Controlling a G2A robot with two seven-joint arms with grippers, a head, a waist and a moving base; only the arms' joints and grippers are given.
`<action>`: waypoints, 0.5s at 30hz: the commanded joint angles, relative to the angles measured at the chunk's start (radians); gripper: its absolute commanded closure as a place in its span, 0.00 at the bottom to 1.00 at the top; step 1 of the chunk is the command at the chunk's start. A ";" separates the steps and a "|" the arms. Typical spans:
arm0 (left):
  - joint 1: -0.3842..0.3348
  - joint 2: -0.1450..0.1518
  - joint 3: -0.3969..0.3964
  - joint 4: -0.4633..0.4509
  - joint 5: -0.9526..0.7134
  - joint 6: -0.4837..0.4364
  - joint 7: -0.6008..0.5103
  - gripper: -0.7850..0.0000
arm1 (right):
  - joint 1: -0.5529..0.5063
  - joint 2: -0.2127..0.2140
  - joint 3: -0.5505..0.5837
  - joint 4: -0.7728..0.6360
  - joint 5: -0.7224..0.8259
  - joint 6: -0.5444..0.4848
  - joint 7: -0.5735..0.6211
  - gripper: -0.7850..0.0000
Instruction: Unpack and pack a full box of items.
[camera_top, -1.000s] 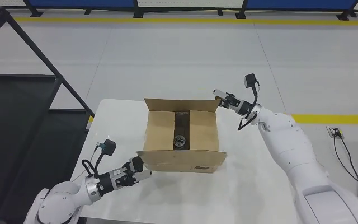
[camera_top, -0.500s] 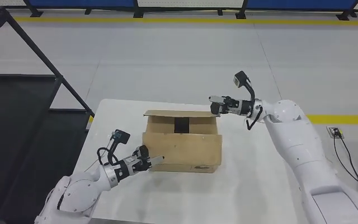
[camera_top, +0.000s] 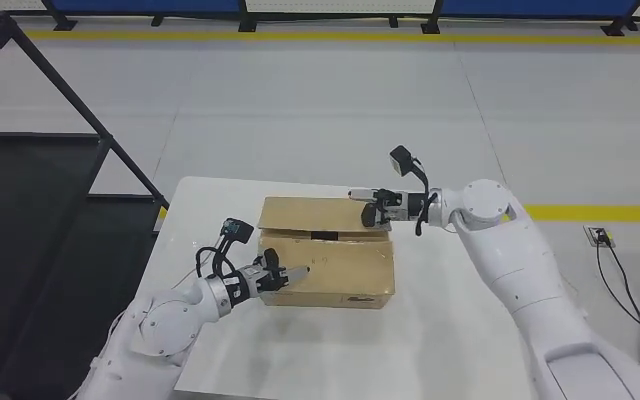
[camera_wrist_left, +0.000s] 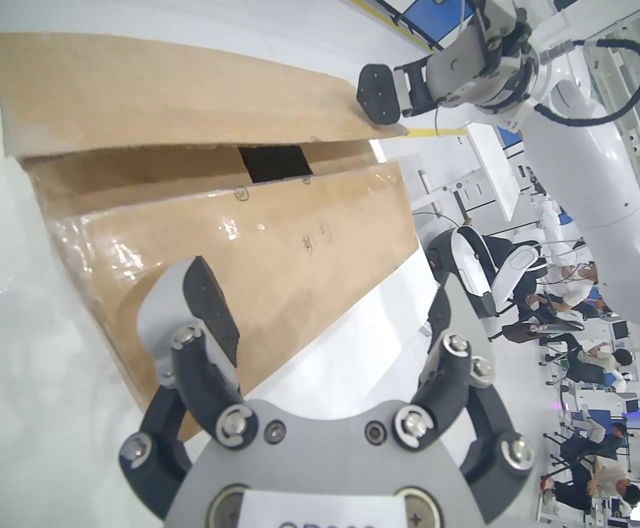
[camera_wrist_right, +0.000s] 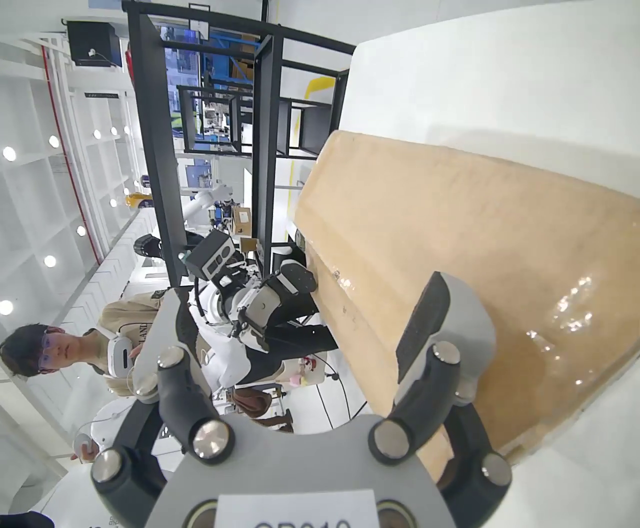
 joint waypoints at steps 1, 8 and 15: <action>0.000 0.000 0.001 0.001 -0.001 -0.002 0.003 0.00 | -0.029 0.008 0.008 -0.027 -0.006 -0.005 -0.003 0.00; -0.002 0.001 -0.008 0.001 -0.007 -0.012 0.023 0.00 | -0.152 0.042 0.055 -0.160 -0.038 -0.001 -0.030 0.00; 0.067 0.016 -0.162 -0.038 -0.074 -0.016 0.111 0.00 | -0.235 0.061 0.100 -0.251 -0.013 -0.001 -0.081 0.00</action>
